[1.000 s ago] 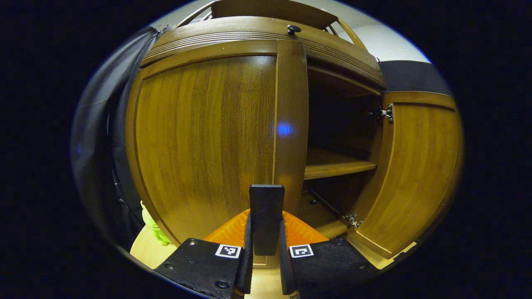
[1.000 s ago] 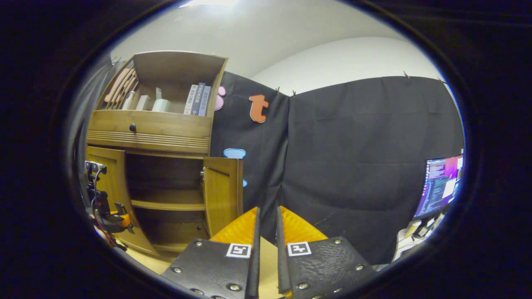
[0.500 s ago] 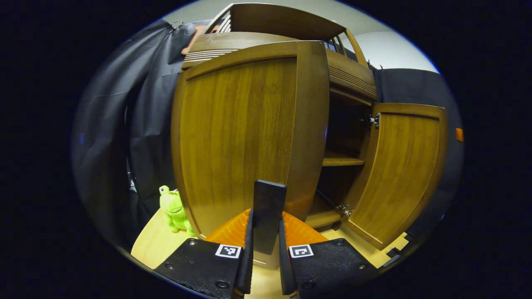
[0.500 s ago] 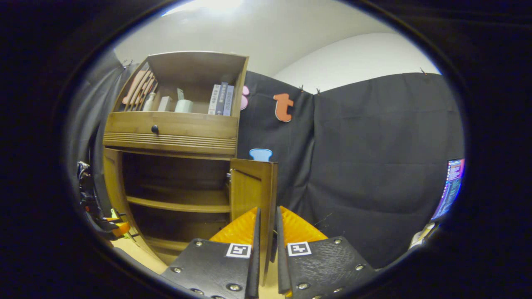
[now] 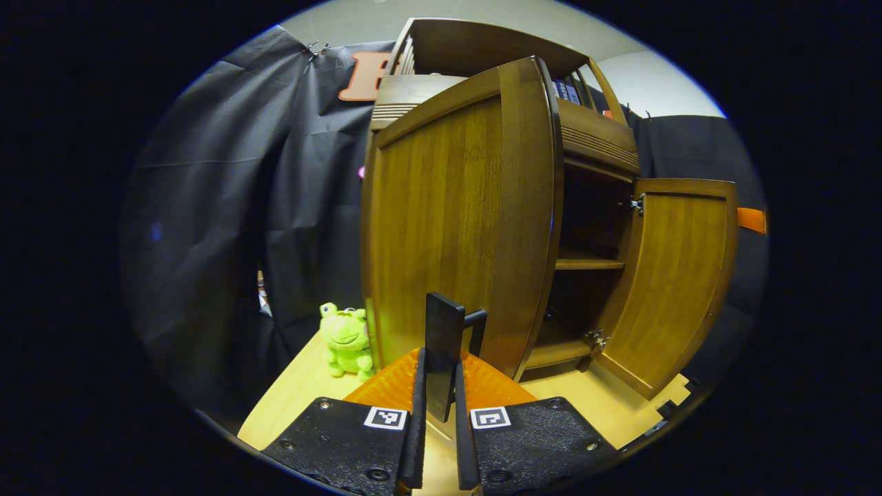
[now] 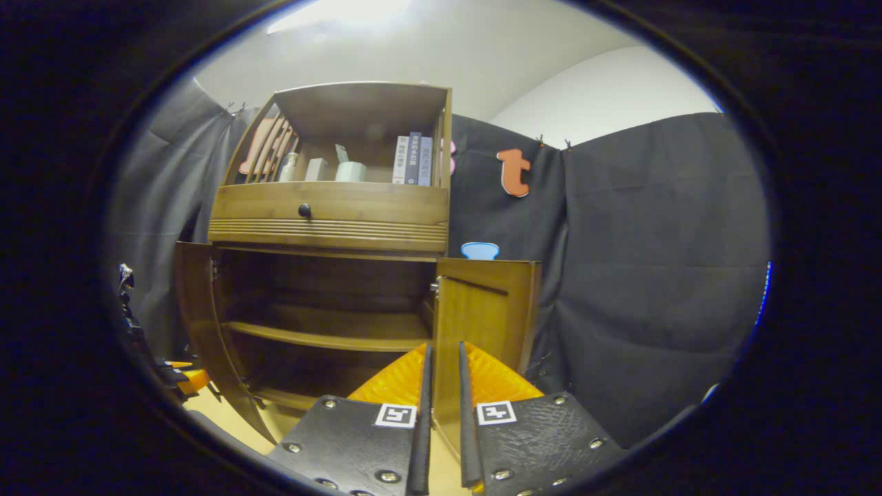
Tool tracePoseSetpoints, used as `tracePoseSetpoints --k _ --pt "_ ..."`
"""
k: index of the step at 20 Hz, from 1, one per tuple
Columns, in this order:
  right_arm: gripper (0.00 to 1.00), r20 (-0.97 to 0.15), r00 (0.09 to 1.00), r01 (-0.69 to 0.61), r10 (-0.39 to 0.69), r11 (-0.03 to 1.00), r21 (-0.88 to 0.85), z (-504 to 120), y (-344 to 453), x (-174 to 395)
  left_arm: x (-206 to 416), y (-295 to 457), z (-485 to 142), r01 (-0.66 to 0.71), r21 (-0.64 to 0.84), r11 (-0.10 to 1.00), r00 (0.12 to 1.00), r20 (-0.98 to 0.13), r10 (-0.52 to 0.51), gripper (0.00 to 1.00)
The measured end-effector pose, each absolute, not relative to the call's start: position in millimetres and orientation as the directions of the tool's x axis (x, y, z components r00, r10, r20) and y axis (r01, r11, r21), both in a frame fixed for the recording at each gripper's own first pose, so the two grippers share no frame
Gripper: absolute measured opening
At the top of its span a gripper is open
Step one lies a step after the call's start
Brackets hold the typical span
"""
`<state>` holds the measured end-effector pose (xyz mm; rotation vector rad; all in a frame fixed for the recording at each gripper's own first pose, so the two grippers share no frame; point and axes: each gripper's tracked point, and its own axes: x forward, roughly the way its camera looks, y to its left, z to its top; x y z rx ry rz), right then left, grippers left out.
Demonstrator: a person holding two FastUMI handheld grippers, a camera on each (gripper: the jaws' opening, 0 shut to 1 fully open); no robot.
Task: Open the right door of the double-door shoe cabinet with the right hand, and open the left door with the left hand.
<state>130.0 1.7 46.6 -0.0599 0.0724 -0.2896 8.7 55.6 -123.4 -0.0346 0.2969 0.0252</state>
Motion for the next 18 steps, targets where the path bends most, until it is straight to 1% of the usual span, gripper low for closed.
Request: tracePoseSetpoints --k 1,2,3,4,5,6,7,8,9,11,12,18 --pt "0.17 -0.067 0.962 0.262 -0.266 0.963 -0.061 43.4 7.8 135.3 5.2 62.1 -123.3 -0.046 -0.039 0.998 0.954 -0.297 0.033 0.18" --pt "0.17 -0.071 0.967 0.241 -0.244 0.969 -0.053 41.0 14.6 141.0 1.5 68.8 -121.3 -0.061 -0.045 0.997 0.955 -0.294 0.046 0.14" --pt "0.17 -0.075 0.972 0.22 -0.223 0.974 -0.045 38.1 20.9 146.3 -0.8 75.7 -118.2 -0.074 -0.045 0.996 0.956 -0.288 0.058 0.16" --pt "0.18 -0.078 0.976 0.2 -0.202 0.979 -0.038 36.4 27.1 151.9 -3.2 82.3 -113.1 -0.084 -0.033 0.996 0.959 -0.274 0.072 0.16" --pt "0.18 -0.082 0.98 0.182 -0.184 0.983 -0.03 34.2 33.1 156.3 -6.1 89.4 -110.1 -0.095 -0.014 0.995 0.96 -0.265 0.088 0.19" --pt "0.18 -0.086 0.982 0.164 -0.165 0.986 -0.022 32.2 38.9 161.1 -8.5 96.9 -106.6 -0.111 0.005 0.994 0.96 -0.257 0.108 0.13" --pt "0.18 -0.09 0.985 0.149 -0.15 0.989 -0.017 29.0 43.8 164.3 -12.0 104.1 -105.2 -0.13 0.023 0.991 0.957 -0.258 0.131 0.04" --pt "0.18 -0.094 0.986 0.136 -0.137 0.991 -0.013 27.9 47.9 168.1 -16.0 111.5 -103.9 -0.15 0.034 0.988 0.954 -0.259 0.153 0.11" --pt "0.18 -0.098 0.987 0.124 -0.124 0.992 -0.01 25.2 51.6 171.2 -17.9 118.2 -102.5 -0.166 0.04 0.985 0.951 -0.257 0.171 0.04" --pt "0.18 -0.105 0.989 0.104 -0.104 0.995 -0.006 21.6 57.8 176.0 -23.6 130.4 -99.5 -0.195 0.036 0.98 0.947 -0.255 0.197 0.04" --pt "0.17 -0.108 0.99 0.096 -0.096 0.995 -0.005 20.3 60.5 178.4 -25.8 132.1 -99.7 -0.209 0.036 0.977 0.943 -0.258 0.211 0.11" --pt "0.18 -0.125 0.99 0.073 -0.071 0.997 0.011 10.9 68.3 183.2 -45.0 158.0 -95.4 -0.28 0.035 0.959 0.923 -0.264 0.279 0.1"
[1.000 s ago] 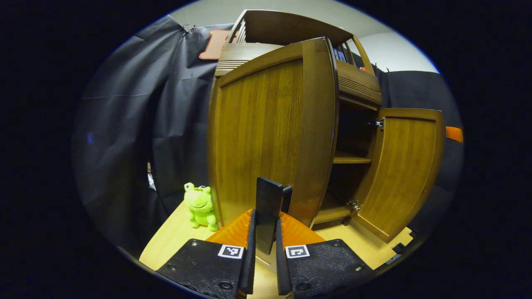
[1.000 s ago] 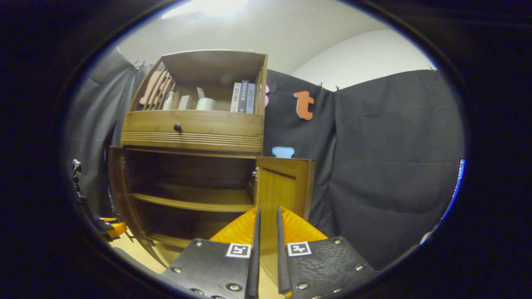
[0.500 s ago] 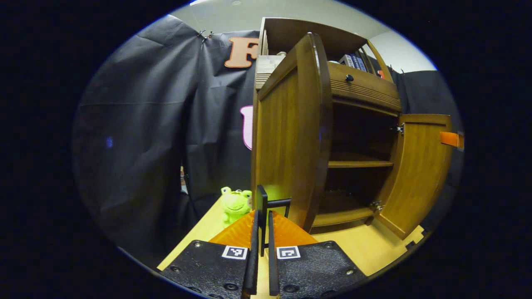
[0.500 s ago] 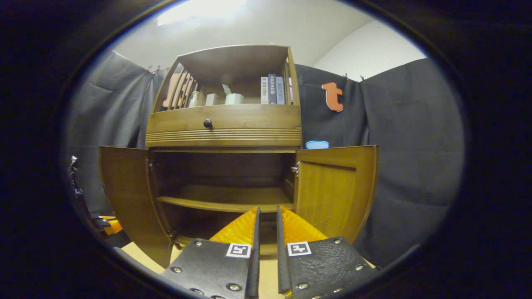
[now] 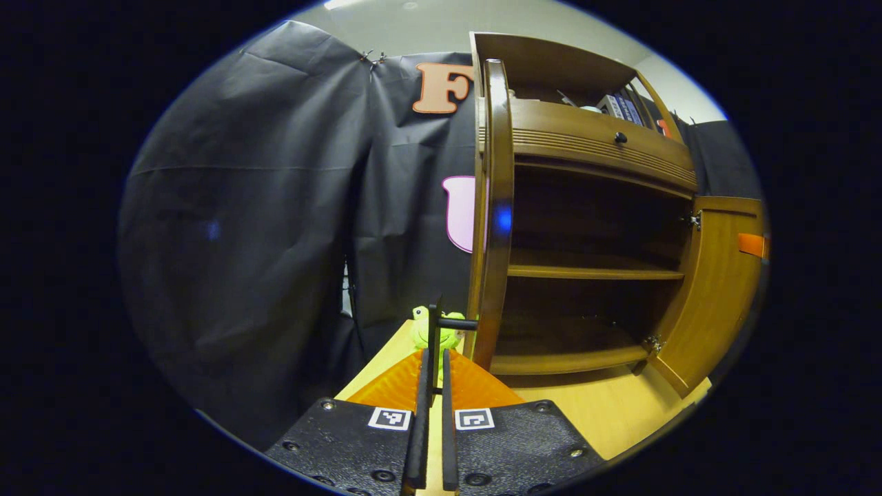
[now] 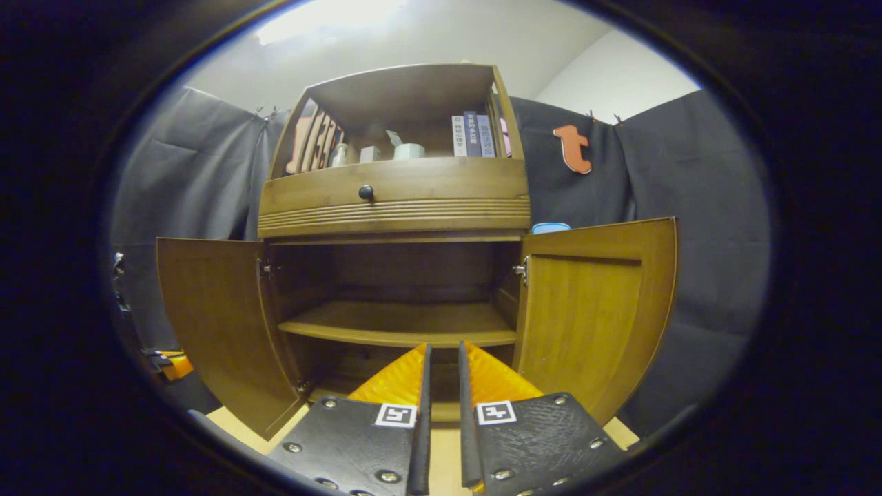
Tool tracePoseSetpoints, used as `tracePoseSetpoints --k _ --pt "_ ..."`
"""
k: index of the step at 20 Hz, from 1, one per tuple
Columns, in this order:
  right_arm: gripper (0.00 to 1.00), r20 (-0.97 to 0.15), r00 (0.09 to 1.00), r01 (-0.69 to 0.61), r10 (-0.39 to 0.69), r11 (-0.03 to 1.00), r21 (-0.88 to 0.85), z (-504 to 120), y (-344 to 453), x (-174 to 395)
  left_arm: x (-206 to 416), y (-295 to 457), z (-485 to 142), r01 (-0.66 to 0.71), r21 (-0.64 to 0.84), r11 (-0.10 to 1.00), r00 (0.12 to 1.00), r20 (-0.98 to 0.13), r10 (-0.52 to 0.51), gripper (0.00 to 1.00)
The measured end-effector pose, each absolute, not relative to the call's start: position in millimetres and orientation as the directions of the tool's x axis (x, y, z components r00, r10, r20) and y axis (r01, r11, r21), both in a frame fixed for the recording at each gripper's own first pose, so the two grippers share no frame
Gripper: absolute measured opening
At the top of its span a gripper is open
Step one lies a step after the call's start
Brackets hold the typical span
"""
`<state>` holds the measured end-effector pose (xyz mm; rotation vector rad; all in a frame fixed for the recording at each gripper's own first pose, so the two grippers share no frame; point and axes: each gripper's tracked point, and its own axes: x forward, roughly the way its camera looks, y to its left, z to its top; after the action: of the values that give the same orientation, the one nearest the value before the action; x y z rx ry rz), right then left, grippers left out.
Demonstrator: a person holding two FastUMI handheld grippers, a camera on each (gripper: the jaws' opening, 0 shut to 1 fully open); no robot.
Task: Open the right door of the double-door shoe cabinet with the right hand, and open the left door with the left hand.
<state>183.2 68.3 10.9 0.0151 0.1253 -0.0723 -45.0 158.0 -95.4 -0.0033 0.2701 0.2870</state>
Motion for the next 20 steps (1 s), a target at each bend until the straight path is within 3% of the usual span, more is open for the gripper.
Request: tracePoseSetpoints --k 2,4,9,20 --pt "0.18 -0.132 0.989 0.074 -0.072 0.997 0.01 8.1 67.6 182.5 -50.3 163.1 -90.9 -0.308 0.037 0.951 0.914 -0.264 0.307 0.05" --pt "0.18 -0.138 0.987 0.081 -0.079 0.997 0.008 5.8 64.8 181.7 -56.5 168.5 -80.2 -0.338 0.022 0.941 0.908 -0.256 0.332 0.1" --pt "0.18 -0.146 0.985 0.097 -0.094 0.995 0.009 2.6 56.0 172.5 -52.8 136.0 -60.8 -0.296 -0.056 0.954 0.933 -0.232 0.276 0.1" --pt "0.18 -0.149 0.976 0.158 -0.156 0.987 -0.003 1.1 34.7 143.6 -6.1 16.9 -0.7 -0.004 -0.041 0.999 0.989 -0.149 -0.003 0.09"
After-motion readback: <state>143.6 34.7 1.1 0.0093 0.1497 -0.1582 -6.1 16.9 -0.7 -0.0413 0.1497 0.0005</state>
